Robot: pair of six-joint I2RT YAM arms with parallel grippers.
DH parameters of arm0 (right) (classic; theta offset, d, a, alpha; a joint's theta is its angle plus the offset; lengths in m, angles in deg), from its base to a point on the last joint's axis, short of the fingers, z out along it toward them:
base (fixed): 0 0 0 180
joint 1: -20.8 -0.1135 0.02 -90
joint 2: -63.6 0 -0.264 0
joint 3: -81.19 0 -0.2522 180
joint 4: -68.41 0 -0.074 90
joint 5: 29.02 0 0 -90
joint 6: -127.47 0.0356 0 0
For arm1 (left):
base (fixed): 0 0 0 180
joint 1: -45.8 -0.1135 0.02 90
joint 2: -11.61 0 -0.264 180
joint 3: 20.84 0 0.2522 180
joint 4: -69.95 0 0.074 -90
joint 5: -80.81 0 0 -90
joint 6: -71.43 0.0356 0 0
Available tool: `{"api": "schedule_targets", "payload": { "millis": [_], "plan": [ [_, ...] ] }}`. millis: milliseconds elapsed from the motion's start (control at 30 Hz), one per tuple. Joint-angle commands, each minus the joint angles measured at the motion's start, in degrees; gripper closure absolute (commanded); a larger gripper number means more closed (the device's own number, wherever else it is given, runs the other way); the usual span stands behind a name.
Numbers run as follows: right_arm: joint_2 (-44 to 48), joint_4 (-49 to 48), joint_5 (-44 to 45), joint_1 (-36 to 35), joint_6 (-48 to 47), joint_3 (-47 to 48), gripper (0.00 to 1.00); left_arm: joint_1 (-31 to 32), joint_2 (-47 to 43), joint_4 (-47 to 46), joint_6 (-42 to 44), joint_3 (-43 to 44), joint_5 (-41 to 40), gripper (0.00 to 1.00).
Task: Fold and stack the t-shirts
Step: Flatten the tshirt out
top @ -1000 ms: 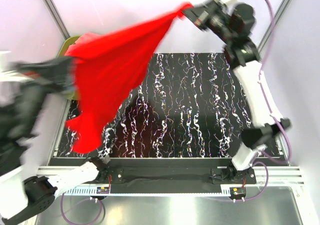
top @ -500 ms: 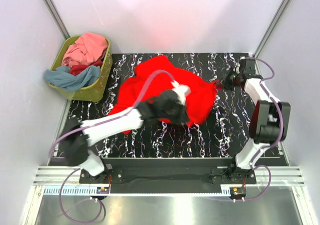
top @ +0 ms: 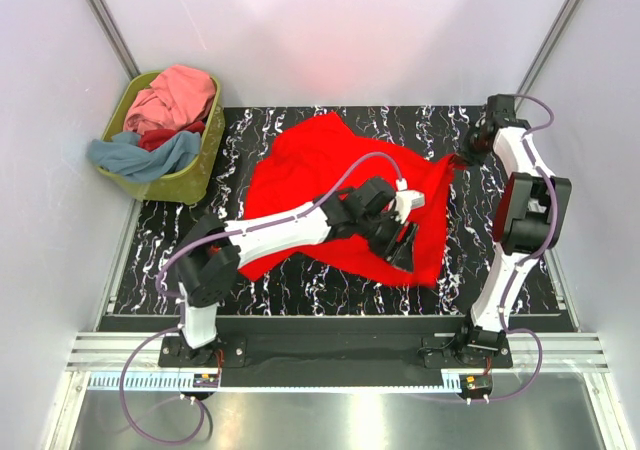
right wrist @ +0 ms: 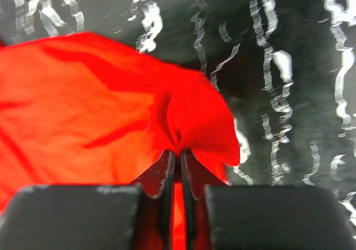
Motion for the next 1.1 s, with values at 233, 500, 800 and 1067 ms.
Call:
{"api": "schedule_targets", "payload": {
  "millis": [233,500,800,1067],
  "plan": [
    [-2.42,15.27,20.1,-0.1,-0.65,7.13,0.31,-14.0,-25.21,8.4,1.81,-18.96,-6.24,0.46],
    [7.86,16.69,14.16,-2.63,3.83,-0.07,0.1,-44.68,-37.62,13.94,-2.96,-30.51,-13.46,0.4],
    [19.82,10.72,5.54,-16.96,7.87,-19.39,0.35,-56.74,-33.77,14.12,-1.47,-35.43,-15.04,0.51],
    [16.68,2.71,-2.74,-28.29,7.54,-25.49,0.68,-56.83,-23.92,3.94,-5.15,-39.82,-12.14,0.55]
  ]
}}
